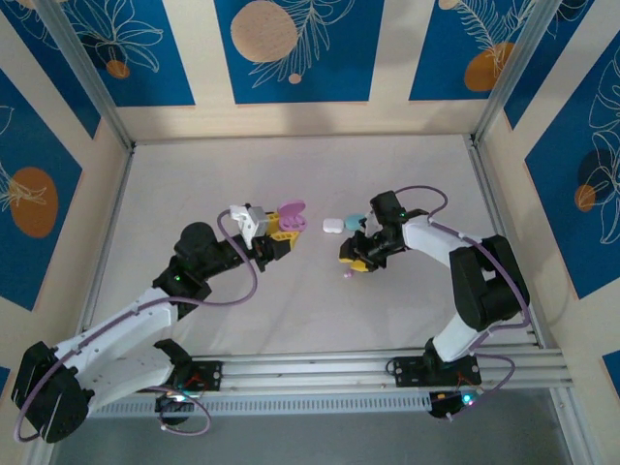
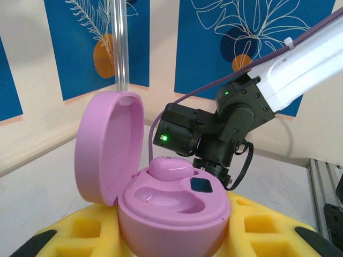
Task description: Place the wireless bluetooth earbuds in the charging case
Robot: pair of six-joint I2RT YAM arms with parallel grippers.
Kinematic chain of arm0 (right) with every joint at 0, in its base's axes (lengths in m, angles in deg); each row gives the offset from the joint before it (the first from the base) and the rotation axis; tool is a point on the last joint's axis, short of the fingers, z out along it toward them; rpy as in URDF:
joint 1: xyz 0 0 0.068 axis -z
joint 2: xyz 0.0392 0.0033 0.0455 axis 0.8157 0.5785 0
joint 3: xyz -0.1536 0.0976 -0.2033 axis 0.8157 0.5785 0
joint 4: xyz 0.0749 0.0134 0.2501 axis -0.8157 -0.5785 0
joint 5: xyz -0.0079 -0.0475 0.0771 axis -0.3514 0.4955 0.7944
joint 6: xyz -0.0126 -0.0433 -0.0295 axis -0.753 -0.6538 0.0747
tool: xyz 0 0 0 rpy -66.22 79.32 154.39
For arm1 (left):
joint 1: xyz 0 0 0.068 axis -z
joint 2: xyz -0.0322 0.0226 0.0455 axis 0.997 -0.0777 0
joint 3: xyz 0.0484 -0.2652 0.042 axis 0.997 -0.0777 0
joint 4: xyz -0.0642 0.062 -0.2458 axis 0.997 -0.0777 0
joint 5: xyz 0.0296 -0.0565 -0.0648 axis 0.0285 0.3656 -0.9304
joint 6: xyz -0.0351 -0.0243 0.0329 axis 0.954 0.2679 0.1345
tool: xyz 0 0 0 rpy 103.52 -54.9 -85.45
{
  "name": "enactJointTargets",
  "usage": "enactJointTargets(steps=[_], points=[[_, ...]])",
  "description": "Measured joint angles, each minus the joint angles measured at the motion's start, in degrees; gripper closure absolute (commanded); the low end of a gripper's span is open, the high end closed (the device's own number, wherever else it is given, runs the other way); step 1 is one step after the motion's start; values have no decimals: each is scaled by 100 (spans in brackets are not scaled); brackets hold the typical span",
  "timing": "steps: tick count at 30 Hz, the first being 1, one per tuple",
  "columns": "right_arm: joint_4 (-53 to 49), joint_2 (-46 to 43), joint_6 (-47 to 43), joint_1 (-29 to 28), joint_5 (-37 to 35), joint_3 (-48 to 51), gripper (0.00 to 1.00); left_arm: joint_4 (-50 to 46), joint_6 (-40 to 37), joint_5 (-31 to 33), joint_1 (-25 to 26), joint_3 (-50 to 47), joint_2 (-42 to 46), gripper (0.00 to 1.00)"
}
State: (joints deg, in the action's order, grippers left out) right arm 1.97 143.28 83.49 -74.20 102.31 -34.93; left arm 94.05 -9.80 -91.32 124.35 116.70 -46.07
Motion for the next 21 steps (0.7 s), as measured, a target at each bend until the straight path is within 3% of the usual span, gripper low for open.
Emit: enactJointTargets(steps=[21], points=[[188,330,0,-157,61,0,57,-74,-2,2,0,4,9,72]])
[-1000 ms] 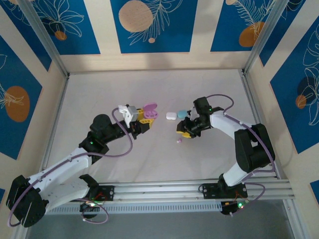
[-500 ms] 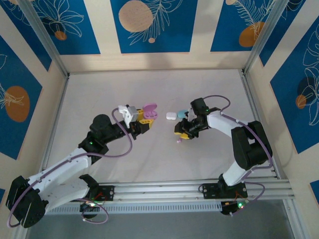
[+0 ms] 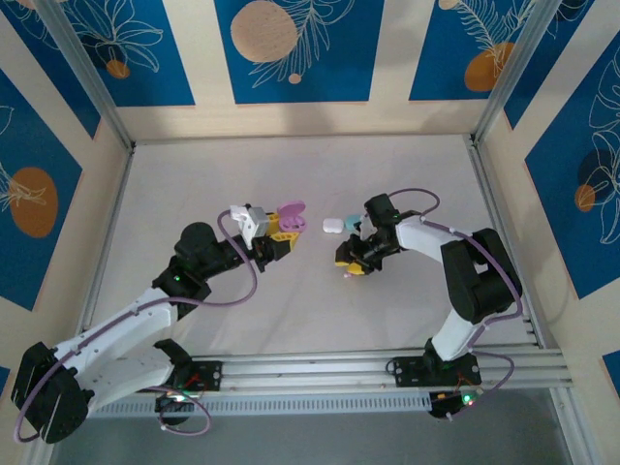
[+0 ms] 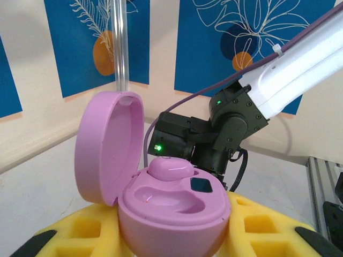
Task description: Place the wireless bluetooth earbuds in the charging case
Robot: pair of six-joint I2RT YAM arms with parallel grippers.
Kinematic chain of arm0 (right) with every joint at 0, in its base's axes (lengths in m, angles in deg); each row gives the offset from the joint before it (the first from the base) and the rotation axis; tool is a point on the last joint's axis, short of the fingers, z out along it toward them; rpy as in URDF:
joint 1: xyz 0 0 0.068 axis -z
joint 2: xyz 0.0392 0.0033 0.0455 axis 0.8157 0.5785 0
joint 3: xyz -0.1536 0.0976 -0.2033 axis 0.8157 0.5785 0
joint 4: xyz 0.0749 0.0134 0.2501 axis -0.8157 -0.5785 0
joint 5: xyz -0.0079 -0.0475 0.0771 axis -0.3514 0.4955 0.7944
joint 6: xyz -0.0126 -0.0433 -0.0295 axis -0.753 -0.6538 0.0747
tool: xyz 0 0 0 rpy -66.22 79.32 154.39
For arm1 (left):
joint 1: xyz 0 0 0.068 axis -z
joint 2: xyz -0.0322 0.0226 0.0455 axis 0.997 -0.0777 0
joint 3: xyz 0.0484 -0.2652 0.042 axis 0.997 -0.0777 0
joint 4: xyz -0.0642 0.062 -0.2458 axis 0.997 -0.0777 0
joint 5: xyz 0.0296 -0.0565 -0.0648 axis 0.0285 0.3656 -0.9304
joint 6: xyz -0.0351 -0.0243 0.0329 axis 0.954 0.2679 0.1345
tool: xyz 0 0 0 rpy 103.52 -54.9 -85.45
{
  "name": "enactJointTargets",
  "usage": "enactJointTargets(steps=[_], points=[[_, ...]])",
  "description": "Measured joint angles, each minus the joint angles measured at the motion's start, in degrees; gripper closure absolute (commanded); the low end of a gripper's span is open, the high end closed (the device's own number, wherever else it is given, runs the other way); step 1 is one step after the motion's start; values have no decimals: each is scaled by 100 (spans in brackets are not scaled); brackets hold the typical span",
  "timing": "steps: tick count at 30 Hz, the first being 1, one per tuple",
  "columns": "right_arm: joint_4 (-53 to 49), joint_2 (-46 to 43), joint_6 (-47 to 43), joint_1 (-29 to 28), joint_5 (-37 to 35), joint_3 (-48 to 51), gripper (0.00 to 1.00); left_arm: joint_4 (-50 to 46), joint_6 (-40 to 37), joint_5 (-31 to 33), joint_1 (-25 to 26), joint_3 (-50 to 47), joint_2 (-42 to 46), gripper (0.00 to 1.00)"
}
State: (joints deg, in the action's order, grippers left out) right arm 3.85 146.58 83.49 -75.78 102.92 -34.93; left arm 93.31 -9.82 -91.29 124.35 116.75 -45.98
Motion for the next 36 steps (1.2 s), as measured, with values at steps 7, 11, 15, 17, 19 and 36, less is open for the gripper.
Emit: enactJointTargets(steps=[7,11,15,17,19,36], points=[[2,0,0,-2,-7,0,57,-11,0,0,0,4,0,72],[61,0,24,-2,-26,0,57,-37,0,0,0,15,0,72],[138,0,61,-4,-22,0,57,-74,0,-2,0,39,0,72],[157,0,63,-22,-4,0,57,-90,0,0,0,42,-2,72],[184,0,66,-31,2,0,58,-103,0,-2,0,42,0,72],[227,0,66,-94,-4,-9,58,-116,0,-2,0,42,24,72]])
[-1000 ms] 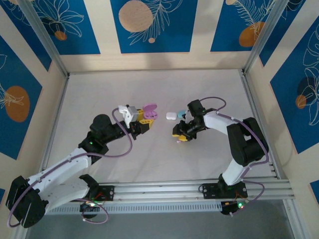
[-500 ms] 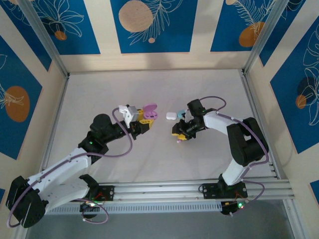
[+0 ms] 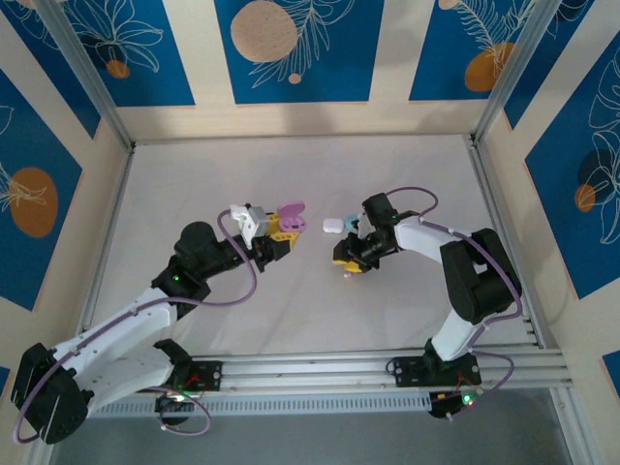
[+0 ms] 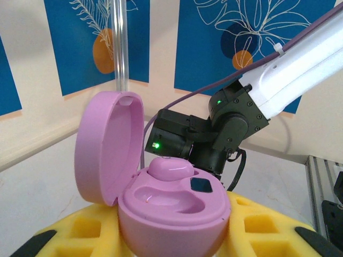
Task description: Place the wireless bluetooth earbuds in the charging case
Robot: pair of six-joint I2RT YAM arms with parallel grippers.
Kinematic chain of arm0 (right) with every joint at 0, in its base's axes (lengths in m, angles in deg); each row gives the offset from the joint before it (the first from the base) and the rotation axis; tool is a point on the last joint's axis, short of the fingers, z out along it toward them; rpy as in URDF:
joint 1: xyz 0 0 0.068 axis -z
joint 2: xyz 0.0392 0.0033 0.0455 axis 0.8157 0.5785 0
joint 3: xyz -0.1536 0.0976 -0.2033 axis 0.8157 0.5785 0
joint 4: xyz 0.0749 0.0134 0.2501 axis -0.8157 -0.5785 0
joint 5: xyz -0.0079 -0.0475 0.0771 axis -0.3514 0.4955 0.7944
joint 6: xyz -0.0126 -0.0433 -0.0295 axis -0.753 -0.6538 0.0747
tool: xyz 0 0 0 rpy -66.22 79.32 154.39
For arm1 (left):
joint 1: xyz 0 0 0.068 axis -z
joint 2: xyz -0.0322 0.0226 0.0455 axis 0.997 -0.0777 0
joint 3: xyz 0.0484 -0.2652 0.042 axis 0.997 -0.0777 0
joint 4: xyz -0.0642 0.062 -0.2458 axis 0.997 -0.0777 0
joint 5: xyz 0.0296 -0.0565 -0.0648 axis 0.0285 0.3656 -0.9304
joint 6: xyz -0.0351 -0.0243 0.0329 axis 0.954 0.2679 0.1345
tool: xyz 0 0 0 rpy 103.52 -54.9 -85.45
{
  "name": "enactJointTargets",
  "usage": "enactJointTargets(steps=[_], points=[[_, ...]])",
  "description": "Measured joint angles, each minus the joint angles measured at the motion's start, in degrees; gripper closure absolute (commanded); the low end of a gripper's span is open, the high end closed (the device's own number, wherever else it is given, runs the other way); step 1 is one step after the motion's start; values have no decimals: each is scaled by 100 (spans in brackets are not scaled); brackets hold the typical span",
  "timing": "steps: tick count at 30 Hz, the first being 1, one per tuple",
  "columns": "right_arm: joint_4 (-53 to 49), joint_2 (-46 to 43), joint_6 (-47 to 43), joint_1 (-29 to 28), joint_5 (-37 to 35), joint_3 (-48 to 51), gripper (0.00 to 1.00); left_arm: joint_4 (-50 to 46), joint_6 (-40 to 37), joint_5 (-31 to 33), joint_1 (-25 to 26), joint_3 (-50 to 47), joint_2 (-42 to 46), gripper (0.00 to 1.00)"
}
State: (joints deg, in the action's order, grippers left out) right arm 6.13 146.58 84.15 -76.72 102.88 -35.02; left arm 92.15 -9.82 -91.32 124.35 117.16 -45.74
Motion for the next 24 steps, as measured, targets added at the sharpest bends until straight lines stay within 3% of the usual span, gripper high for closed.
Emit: enactJointTargets(steps=[8,16,24], points=[[-146,-2,-4,-11,-48,-42,57,0,0,0,0,2,17,72],[-474,-334,-7,76,-623,-70,57,0,0,0,0,0,127,72],[-531,-94,-7,66,-710,-70,57,2,2,0,0,0,127,72]])
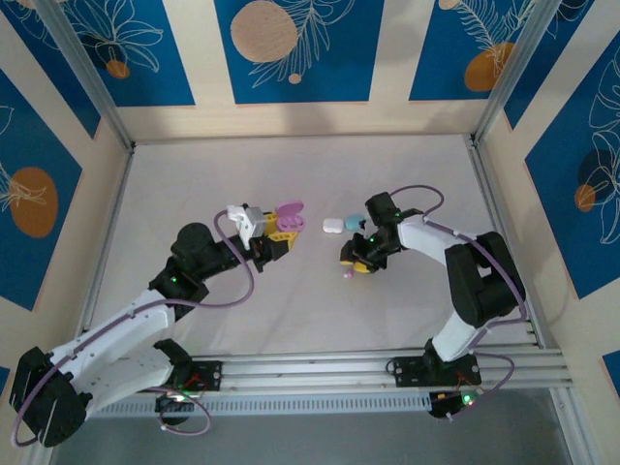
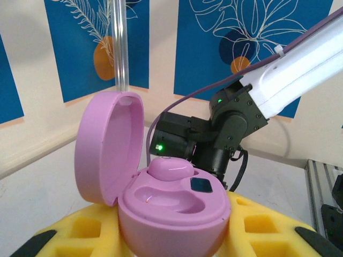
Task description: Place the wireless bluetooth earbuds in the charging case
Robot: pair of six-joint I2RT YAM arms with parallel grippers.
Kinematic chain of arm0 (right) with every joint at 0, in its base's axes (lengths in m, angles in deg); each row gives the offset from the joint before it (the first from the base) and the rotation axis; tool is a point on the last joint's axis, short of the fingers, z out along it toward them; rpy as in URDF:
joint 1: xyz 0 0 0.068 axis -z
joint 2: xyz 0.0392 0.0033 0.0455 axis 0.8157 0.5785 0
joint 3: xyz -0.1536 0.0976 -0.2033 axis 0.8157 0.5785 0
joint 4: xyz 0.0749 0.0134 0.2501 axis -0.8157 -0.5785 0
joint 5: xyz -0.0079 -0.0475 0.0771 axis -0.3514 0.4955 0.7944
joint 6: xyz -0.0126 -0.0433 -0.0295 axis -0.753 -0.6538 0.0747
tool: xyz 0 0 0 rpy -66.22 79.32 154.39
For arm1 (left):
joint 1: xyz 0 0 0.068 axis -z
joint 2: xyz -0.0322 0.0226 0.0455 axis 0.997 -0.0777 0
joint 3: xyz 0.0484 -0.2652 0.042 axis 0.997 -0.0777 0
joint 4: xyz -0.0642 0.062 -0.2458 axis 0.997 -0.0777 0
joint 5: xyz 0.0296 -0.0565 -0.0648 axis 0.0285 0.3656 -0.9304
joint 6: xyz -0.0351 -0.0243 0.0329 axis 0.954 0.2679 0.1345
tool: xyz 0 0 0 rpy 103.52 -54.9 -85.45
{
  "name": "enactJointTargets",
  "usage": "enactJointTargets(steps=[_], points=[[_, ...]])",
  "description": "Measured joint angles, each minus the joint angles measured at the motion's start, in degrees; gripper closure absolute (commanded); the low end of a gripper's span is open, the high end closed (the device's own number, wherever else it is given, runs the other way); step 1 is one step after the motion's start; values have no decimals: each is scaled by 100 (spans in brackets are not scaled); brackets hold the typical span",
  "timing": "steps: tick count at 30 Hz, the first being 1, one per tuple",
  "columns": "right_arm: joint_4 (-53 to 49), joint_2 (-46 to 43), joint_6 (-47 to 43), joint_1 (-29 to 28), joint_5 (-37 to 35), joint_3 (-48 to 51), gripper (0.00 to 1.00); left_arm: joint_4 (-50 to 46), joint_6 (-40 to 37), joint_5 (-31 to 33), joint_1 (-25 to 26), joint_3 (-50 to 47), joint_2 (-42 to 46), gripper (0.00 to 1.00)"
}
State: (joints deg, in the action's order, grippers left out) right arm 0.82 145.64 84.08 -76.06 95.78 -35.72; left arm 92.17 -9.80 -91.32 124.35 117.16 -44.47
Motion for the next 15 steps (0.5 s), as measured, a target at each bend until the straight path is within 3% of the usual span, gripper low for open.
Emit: enactJointTargets(steps=[15], points=[[-50,444,-48,-275,-50,-212,64,0,-2,0,0,0,-15,72]])
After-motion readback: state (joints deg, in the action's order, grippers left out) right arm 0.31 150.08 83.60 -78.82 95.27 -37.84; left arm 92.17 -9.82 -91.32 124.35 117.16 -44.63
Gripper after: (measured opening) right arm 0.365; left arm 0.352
